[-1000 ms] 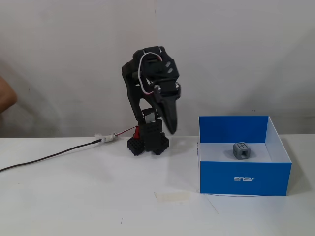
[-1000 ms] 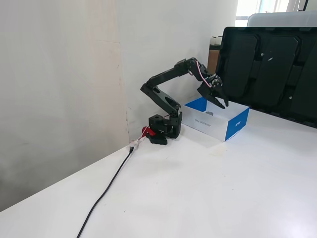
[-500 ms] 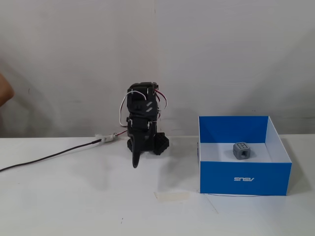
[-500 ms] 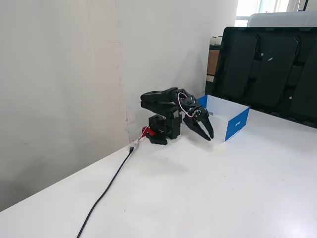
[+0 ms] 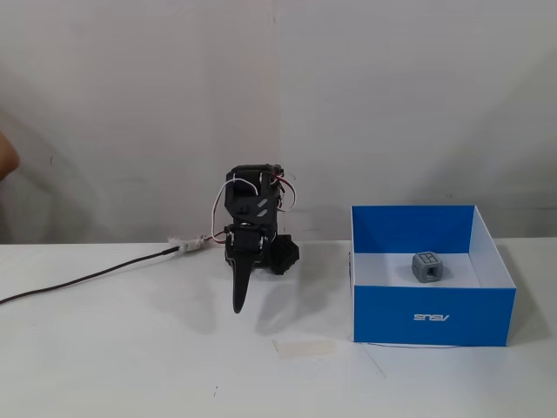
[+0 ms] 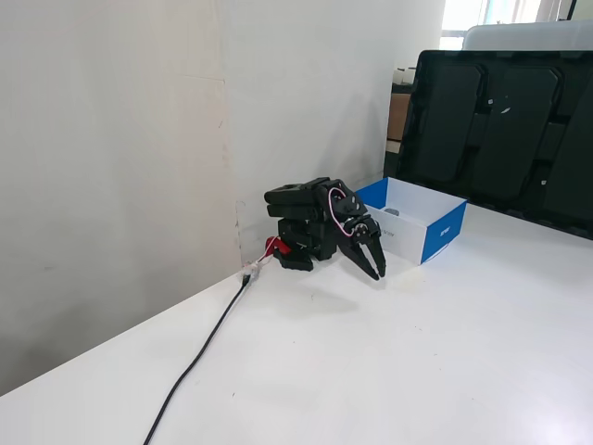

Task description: Pick the gray block and keep it in the box.

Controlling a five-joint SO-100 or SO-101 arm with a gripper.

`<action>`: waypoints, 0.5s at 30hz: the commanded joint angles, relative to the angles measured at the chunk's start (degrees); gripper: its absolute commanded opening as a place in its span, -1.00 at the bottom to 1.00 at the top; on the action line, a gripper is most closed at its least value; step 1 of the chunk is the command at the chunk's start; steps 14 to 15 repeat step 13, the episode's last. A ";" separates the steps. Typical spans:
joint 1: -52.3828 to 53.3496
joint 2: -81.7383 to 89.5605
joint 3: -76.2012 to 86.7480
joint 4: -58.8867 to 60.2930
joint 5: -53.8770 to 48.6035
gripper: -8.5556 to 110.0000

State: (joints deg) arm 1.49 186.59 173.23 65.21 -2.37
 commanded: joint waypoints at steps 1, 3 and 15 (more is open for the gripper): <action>0.09 9.84 0.53 0.09 -0.35 -0.85; 0.35 9.84 0.53 0.18 -0.09 -0.85; 0.62 9.84 0.53 0.18 0.00 -0.85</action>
